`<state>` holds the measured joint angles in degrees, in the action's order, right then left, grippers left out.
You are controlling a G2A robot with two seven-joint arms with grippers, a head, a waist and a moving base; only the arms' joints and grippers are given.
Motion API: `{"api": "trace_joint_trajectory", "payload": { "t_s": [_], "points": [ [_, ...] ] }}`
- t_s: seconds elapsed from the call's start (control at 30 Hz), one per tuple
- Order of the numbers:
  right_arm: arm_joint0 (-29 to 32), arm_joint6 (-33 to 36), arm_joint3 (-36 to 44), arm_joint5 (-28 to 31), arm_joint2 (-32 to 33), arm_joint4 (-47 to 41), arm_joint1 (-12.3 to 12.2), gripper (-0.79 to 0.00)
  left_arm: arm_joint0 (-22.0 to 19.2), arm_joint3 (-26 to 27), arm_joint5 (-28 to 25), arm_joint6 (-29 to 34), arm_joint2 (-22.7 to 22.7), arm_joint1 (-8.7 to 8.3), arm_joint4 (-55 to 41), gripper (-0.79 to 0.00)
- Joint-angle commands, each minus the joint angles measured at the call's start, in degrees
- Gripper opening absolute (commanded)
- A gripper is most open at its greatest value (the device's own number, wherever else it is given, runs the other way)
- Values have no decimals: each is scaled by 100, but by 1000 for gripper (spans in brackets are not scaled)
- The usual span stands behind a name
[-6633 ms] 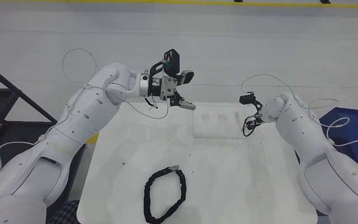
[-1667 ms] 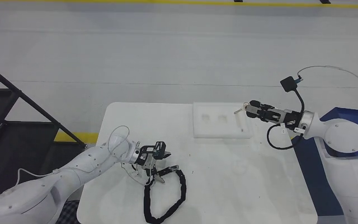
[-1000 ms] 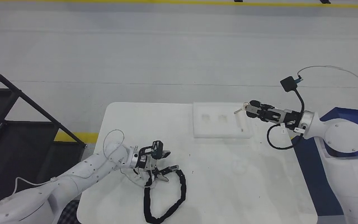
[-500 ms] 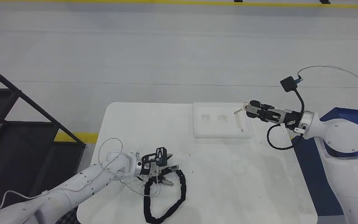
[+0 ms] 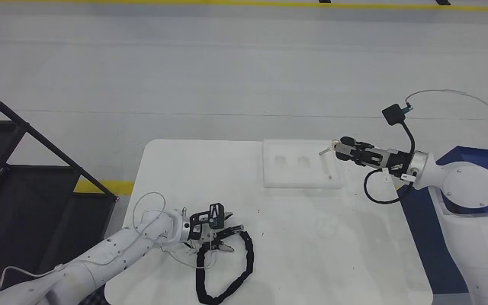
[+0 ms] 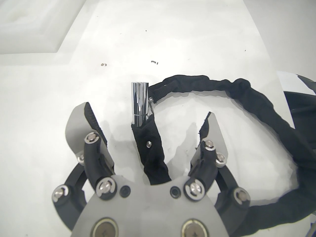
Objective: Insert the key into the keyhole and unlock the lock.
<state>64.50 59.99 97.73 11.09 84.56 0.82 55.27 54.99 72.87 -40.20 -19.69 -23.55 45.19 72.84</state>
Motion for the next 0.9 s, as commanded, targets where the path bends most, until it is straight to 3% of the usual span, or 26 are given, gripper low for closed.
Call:
{"api": "trace_joint_trajectory", "payload": {
  "t_s": [0.0, 0.03, 0.13, 0.2, 0.27, 0.3, 0.57, 0.87],
  "points": [
    [0, 0, 0, 0, 0, 0, 0, -785, 16, -14, 50, 7, -11, 34, 72, -249],
    [0, 0, 0, 0, 0, 0, 0, -785, 29, -27, 68, 10, -16, 52, 90, -323],
    [0, 0, 0, 0, 0, 0, 0, -785, 50, -75, 111, 31, -36, 106, 136, -339],
    [0, 0, 0, 0, 0, 0, 0, -785, 56, -131, 115, 40, -48, 146, 146, -425],
    [0, 0, 0, 0, 0, 0, 0, -785, 63, -179, 115, 48, -61, 187, 143, -588],
    [0, 0, 0, 0, 0, 0, 0, -785, 67, -198, 122, 42, -75, 205, 129, -785],
    [0, 0, 0, 0, 0, 0, 0, -785, 151, -135, 77, -334, -314, 203, 207, -785],
    [0, 0, 0, 0, 0, 0, 0, -785, 265, 691, -240, -885, -1037, -96, 343, -785]
  ]
}}
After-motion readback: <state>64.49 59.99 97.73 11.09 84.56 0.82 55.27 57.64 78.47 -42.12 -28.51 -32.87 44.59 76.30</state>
